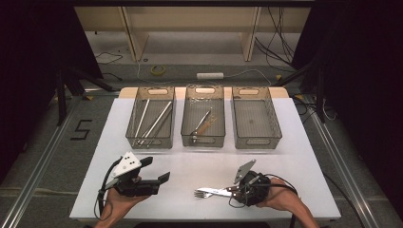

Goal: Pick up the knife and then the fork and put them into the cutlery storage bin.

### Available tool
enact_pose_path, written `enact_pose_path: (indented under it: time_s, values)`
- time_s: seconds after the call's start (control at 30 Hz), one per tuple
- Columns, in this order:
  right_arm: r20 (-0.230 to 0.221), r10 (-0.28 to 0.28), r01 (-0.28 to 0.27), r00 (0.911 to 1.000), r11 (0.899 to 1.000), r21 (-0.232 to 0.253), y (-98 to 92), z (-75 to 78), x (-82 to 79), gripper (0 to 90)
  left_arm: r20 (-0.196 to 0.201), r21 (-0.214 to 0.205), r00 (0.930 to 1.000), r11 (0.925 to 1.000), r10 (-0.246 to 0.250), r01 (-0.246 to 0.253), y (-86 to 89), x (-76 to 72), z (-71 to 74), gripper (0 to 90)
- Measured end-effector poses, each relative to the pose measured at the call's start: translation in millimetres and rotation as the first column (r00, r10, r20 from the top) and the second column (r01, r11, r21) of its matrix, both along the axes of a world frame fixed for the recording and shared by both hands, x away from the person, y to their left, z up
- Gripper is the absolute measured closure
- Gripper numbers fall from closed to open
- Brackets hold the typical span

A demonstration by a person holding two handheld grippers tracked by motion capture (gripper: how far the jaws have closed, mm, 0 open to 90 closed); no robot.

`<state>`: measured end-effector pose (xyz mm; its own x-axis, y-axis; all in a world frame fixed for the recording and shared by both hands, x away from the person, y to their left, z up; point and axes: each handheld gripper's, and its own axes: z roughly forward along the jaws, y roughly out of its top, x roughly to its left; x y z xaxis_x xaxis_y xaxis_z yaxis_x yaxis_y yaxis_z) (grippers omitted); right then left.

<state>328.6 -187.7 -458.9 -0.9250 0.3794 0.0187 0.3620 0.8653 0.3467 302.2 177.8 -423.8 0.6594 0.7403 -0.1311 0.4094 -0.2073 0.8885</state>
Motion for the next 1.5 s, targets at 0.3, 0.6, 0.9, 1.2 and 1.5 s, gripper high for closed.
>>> enact_pose_path:
  time_s: [0.3, 0.6, 0.9, 1.2, 1.5]
  values:
    - [0.014, 0.019, -0.018, 0.9997, 0.999, -0.032, 2.3, -2.2, -1.6, 69.4, 0.000, 0.003, 1.0000, 1.0000, -0.001, 0.001, -0.3, -0.2, -0.1, 16.8]
    - [0.027, 0.033, -0.032, 0.9991, 0.998, -0.045, 3.9, -2.3, -3.6, 72.4, 0.000, 0.005, 1.0000, 1.0000, -0.001, 0.001, -0.9, -0.2, -0.4, 16.8]
    - [0.026, 0.051, -0.050, 0.9983, 0.997, -0.057, 5.9, -1.9, -4.7, 76.7, 0.000, 0.004, 1.0000, 1.0000, -0.001, 0.001, -1.3, -0.5, -0.4, 16.7]
    - [0.021, 0.057, -0.056, 0.9982, 0.998, -0.031, 4.9, 1.3, -4.2, 77.4, 0.001, 0.005, 1.0000, 1.0000, -0.001, 0.001, -1.4, -0.3, -0.4, 16.8]
    - [0.023, 0.003, -0.004, 0.9997, 0.999, 0.051, -3.4, 14.3, 0.6, 77.4, 0.002, 0.004, 1.0000, 1.0000, 0.000, 0.000, -0.5, -0.3, 0.1, 16.7]
